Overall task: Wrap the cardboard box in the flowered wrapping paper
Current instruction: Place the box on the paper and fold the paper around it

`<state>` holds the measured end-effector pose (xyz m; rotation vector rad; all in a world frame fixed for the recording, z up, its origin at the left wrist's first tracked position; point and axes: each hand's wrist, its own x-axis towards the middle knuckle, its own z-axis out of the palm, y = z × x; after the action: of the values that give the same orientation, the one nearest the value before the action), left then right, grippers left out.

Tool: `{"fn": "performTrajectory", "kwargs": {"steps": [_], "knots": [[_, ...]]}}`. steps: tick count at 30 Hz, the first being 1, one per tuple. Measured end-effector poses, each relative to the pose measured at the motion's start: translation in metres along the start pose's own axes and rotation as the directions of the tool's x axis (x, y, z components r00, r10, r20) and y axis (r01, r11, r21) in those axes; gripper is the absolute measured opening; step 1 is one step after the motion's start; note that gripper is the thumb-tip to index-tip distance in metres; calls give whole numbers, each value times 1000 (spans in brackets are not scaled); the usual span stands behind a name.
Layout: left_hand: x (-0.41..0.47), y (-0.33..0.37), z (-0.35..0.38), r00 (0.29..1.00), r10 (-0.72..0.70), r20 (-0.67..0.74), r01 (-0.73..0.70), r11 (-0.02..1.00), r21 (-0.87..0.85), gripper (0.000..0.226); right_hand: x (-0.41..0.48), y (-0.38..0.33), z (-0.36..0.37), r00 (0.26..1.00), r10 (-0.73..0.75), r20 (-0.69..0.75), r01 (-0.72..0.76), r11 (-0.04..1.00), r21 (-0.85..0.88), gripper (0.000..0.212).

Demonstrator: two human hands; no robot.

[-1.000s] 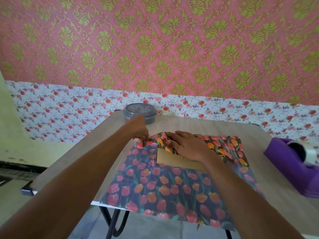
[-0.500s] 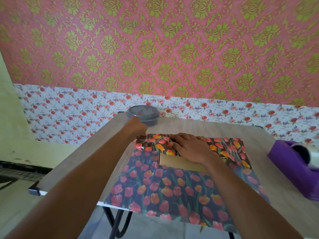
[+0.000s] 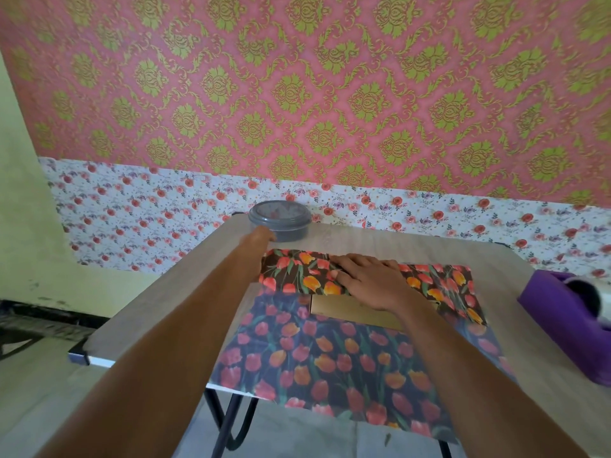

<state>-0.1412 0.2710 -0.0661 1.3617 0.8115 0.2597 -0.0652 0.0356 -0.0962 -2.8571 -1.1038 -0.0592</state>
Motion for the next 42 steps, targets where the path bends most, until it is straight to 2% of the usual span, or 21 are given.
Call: {"fn": "performTrajectory", "kwargs": {"steps": [3, 5, 8, 10, 14, 17, 19, 22, 25, 29, 33, 35, 37, 39, 41, 42], "knots": [[6, 0, 3, 998, 56, 8, -57, 989, 135, 30, 0, 0, 0, 1000, -11, -1, 11, 1000, 0, 55], [13, 1, 4, 996, 93, -15, -85, 957, 278, 27, 1, 1, 1, 1000, -14, -8, 14, 1000, -1, 55], [22, 6, 3, 987, 157, 31, -154, 883, 443, 19, 3, 2, 1, 1000, -10, -4, 10, 1000, -10, 56], [21, 9, 0, 988, 141, 67, -155, 831, 535, 24, 3, 2, 2, 1000, -10, -4, 10, 1000, -16, 56], [23, 13, -1, 993, 100, 68, -121, 798, 591, 29, 2, 1, 2, 1000, -10, -2, 10, 1000, -20, 55], [27, 12, 1, 999, -10, 50, -19, 837, 546, 27, 2, 1, 1, 1000, -3, -2, 3, 1000, -14, 53], [34, 9, 6, 1000, 29, -8, -23, 907, 421, 21, 2, 1, 1, 1000, 0, 0, 0, 1000, -8, 53], [45, 1, 16, 982, 126, -137, -107, 984, 139, 22, 2, 1, 2, 1000, 2, 3, -2, 1000, 6, 53], [49, -9, 17, 979, 93, -183, -105, 993, -59, 12, 2, 1, 2, 1000, 6, 0, -6, 1000, 14, 53], [50, -19, 14, 985, 50, -167, -81, 980, -181, 10, 2, 2, 2, 1000, 7, 8, -7, 1000, 14, 55], [46, -17, 8, 997, 54, -58, -59, 994, -96, 20, 2, 2, 2, 1000, 10, 14, -11, 1000, 13, 55], [49, -16, 9, 991, 81, -109, -83, 996, -15, 19, 3, 2, 1, 1000, 10, 13, -11, 1000, 15, 54], [51, -17, 11, 974, 133, -185, -122, 990, 70, 7, 3, 1, 1, 1000, 7, 10, -7, 1000, 12, 55], [51, -20, 7, 960, 168, -223, -144, 982, 122, 22, 2, 1, 1, 1000, 5, 11, -5, 1000, 14, 56], [51, -21, -2, 959, 129, -252, -113, 991, 75, 38, 1, 1, 1, 1000, 7, 8, -7, 1000, 15, 56], [49, -20, -6, 960, 106, -260, -98, 994, 41, 39, 1, 0, 1, 1000, 7, 5, -7, 1000, 12, 56]]}}
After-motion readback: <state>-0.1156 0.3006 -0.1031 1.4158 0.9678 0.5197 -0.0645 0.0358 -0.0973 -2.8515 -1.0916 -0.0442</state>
